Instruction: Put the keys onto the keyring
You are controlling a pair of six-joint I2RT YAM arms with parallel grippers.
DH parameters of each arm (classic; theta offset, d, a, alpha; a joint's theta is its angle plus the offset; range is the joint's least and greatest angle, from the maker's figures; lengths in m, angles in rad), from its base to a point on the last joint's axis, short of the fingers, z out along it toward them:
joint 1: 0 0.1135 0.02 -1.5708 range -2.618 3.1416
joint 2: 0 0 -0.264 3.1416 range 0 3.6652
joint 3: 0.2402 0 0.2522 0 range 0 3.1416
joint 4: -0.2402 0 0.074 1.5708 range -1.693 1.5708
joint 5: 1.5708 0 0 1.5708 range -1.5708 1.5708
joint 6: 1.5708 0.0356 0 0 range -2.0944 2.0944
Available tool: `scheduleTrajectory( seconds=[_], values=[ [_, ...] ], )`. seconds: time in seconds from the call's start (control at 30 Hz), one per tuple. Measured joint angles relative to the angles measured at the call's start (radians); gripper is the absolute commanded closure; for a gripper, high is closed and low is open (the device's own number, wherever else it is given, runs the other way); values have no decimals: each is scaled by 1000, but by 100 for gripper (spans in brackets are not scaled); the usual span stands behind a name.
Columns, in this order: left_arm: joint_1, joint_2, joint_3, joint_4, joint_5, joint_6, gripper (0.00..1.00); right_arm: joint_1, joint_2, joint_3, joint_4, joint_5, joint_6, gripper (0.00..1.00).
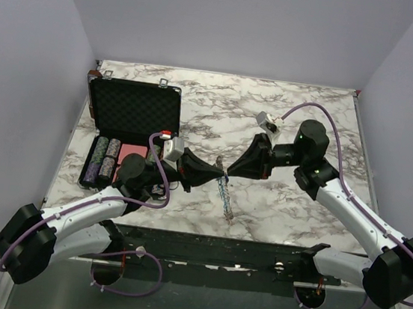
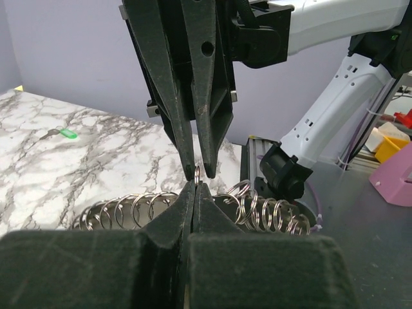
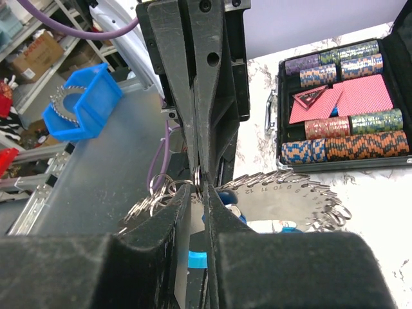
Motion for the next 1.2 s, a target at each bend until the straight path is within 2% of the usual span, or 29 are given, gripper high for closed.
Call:
scheduleTrajectory(
  seconds=[0.23,0.27,0.33,0.53,0.57,0.63,0.67,0.7,0.77,0.97,1.03,1.2],
  values=[
    [0,1,0,0,0,-4,100,3,0,-6,5,3,-2,78],
    [0,2,0,0,0,-5,100,4,0,-6,2,5,-6,83],
    [0,3,0,0,-1,-7,100,5,0,-7,-3,9,-19,100],
    [0,5,0,-3,-3,-15,100,5,-6,-6,-29,13,-62,100],
    [0,5,0,-7,-3,-16,90,5,-7,-4,-44,12,-77,100],
    [0,4,5,-33,-5,-9,55,5,-7,17,-113,13,-131,100],
    [0,0,18,-71,-4,0,45,5,-6,36,-169,16,-174,100],
    [0,-7,36,-121,-5,17,38,5,-3,63,-238,23,-230,100],
    [1,-30,89,-249,-9,64,32,5,4,132,-398,45,-365,100],
    [5,-101,285,-665,-19,296,30,21,44,346,-844,175,-790,100],
    [5,-93,354,-792,-19,394,33,31,58,384,-934,214,-880,100],
    [3,-35,444,-970,-15,559,44,53,105,448,-1100,304,-1032,100]
  ],
)
